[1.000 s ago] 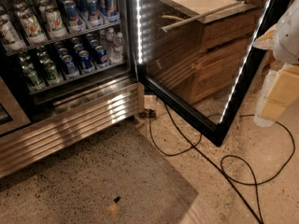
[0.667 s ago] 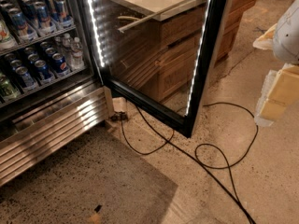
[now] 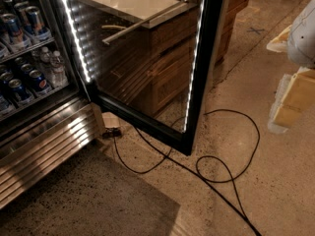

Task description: Close right fridge door

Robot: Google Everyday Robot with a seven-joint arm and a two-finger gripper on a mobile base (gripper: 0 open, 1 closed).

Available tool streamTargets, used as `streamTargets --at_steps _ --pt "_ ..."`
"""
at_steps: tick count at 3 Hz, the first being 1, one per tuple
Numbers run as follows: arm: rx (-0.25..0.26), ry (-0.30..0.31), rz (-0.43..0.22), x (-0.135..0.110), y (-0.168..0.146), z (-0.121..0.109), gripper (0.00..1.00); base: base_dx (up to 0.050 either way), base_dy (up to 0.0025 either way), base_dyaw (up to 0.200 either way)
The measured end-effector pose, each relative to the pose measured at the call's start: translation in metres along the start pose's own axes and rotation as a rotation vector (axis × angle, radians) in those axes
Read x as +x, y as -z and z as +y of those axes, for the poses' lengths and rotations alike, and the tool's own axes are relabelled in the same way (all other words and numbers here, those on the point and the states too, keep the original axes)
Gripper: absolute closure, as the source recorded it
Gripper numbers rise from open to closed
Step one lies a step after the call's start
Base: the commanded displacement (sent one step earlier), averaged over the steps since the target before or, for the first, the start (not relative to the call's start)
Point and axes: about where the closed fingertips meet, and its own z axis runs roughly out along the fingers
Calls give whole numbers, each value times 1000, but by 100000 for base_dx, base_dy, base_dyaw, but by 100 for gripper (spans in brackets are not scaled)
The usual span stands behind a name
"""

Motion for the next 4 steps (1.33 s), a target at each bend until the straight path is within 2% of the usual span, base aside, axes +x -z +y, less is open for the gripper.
streamTargets --at_steps 4 --pt "0 0 0 0 0 0 0 4847 2 -30"
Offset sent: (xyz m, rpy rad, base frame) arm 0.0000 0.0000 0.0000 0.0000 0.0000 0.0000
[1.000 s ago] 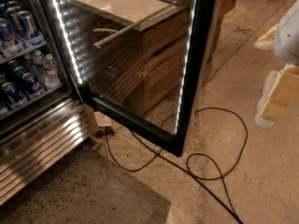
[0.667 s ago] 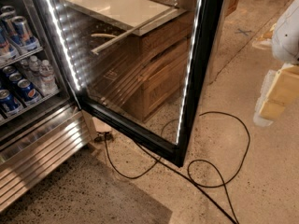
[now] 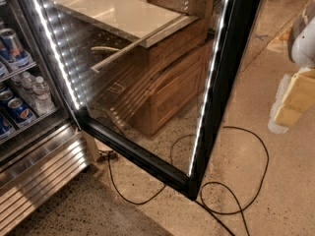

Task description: Close right fridge door

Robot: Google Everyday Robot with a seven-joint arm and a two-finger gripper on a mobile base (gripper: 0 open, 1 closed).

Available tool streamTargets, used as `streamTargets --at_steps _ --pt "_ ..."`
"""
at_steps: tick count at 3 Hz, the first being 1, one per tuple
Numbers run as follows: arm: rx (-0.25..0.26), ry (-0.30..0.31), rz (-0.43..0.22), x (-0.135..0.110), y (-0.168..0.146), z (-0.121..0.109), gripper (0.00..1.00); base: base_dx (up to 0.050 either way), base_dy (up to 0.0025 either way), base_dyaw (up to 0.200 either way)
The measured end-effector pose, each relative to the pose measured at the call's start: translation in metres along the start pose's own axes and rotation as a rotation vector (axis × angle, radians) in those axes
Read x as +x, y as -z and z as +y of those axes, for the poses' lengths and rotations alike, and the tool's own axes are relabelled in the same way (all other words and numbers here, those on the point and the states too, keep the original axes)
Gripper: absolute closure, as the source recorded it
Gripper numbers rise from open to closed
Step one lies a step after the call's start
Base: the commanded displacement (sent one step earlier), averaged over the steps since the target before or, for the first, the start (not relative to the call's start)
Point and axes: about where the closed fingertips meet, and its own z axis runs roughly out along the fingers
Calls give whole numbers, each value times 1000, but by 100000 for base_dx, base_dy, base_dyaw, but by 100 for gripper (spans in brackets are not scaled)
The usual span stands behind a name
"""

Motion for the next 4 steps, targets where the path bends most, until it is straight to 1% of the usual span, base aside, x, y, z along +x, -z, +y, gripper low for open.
streamTargets --at_steps 1,2,3,4 --pt "0 0 0 0 0 0 0 -1 2 -19211" --pt "0 -2 -1 -1 0 -1 0 0 0 0" --pt "-24 -7 -25 -9 -4 -23 0 0 0 0" --pt "-69 -27 -40 -23 -10 -61 0 0 0 0"
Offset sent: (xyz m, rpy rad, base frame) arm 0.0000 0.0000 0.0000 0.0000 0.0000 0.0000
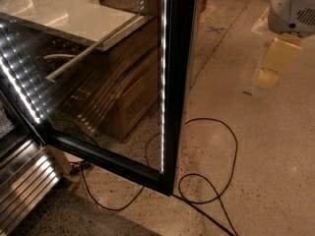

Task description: Close right fridge door

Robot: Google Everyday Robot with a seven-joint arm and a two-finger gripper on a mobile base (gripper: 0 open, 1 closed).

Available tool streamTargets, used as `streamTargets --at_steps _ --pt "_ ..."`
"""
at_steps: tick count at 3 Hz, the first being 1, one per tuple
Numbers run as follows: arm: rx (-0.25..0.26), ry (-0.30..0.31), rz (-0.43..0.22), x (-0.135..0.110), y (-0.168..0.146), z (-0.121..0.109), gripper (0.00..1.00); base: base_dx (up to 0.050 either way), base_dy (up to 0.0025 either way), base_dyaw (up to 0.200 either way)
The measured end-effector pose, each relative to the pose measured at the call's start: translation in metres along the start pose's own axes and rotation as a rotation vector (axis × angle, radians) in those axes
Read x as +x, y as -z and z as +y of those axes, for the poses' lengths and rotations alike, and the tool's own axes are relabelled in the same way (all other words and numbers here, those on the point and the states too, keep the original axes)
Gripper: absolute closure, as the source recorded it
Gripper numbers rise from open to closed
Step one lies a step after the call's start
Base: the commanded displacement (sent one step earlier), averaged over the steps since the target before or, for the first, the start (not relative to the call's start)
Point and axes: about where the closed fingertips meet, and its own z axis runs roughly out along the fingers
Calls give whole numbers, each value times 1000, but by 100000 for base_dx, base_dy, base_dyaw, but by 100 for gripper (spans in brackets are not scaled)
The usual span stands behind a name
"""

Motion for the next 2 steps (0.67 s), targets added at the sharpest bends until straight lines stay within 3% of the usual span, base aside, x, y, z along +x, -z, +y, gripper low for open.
streamTargets --at_steps 1,2 --pt "48 5 -31 -9 14 -14 0 0 0 0" --pt "48 5 -31 -9 14 -14 0 0 0 0"
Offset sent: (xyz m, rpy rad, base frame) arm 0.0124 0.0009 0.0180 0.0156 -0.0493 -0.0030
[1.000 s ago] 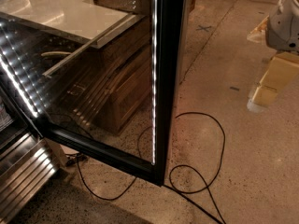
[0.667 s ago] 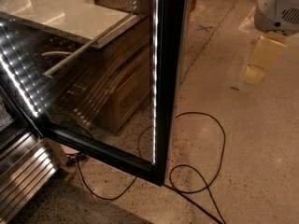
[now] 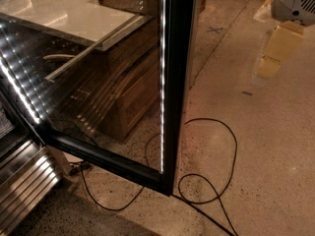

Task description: Close right fridge door

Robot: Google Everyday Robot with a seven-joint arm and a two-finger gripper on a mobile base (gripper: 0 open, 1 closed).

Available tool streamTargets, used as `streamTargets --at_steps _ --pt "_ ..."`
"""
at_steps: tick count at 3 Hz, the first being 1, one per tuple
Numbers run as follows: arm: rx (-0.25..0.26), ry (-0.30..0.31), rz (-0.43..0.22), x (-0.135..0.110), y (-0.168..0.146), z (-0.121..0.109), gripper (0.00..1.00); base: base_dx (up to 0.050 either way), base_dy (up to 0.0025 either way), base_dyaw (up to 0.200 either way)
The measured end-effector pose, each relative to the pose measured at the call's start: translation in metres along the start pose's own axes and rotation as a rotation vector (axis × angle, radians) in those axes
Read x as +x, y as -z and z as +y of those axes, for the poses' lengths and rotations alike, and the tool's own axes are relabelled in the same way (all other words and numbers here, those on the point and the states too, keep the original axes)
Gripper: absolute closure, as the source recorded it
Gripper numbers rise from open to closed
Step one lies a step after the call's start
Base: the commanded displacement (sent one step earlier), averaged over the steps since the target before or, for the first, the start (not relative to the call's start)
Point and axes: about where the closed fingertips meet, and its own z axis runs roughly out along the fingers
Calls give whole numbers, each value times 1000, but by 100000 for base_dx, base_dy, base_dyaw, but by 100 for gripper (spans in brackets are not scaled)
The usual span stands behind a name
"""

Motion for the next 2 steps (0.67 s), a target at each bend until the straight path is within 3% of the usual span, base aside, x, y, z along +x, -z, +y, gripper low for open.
streamTargets --at_steps 1,2 --pt "-14 44 25 -24 -20 3 0 0 0 0" --pt "-50 159 104 -75 -72 19 0 0 0 0"
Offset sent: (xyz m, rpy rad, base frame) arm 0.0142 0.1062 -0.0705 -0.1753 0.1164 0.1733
